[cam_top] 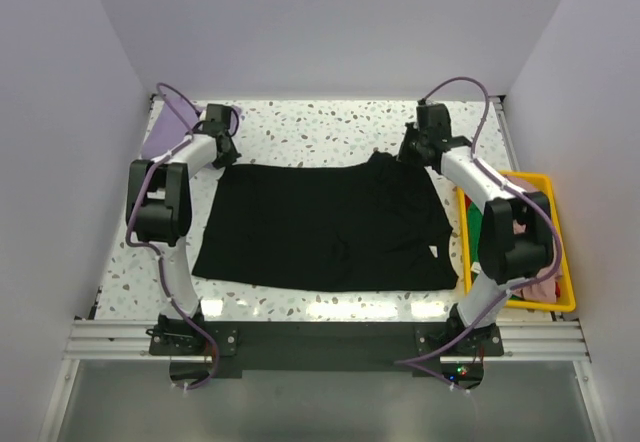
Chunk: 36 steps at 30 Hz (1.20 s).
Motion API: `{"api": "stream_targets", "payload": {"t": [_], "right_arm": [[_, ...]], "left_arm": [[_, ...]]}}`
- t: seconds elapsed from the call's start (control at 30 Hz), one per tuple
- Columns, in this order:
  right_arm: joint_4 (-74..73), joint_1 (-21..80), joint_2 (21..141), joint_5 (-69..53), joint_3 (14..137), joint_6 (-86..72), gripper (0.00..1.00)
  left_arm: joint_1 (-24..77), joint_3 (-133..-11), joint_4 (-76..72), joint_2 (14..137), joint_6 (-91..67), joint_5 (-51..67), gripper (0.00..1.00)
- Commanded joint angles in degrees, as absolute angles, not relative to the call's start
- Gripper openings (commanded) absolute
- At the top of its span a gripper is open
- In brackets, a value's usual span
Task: Fold and stack the t-shirts
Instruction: Fold the tshirt
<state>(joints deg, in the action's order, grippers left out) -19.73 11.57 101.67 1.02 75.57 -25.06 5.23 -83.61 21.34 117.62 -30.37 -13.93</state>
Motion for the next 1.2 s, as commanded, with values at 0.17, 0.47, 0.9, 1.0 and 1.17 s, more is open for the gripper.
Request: {"api": "stream_targets", "payload": {"t": [0.17,0.47,0.9,1.0,1.17], "right_arm": [[-12.04,11.6,90.28,2.63,64.27,-27.51,0.0],[-12.92,11.69,82.36,6.06,56.08,-29.53,0.0],[-14.41,11.69,67.6,2.37,42.99,-33.4,0.0],[-14.5,11.69,64.17,1.67,39.91,-34.1,0.0],[-15.21,11.78,59.43,0.09,35.34,-35.86,0.0]], "left_arm": [[4.04,-81.22,18.46,110.92,-30.58,-12.48,0.0],[3.16,-77.08,17.23,104.51,-32.08,-8.79,0.0],[2.46,-62.33,15.82,91.5,-37.44,-9.05,0.0],[2.11,-58.11,14.94,86.77,-39.19,-9.31,0.0],[1.85,-51.6,13.62,82.18,-41.31,-9.67,0.0]]}}
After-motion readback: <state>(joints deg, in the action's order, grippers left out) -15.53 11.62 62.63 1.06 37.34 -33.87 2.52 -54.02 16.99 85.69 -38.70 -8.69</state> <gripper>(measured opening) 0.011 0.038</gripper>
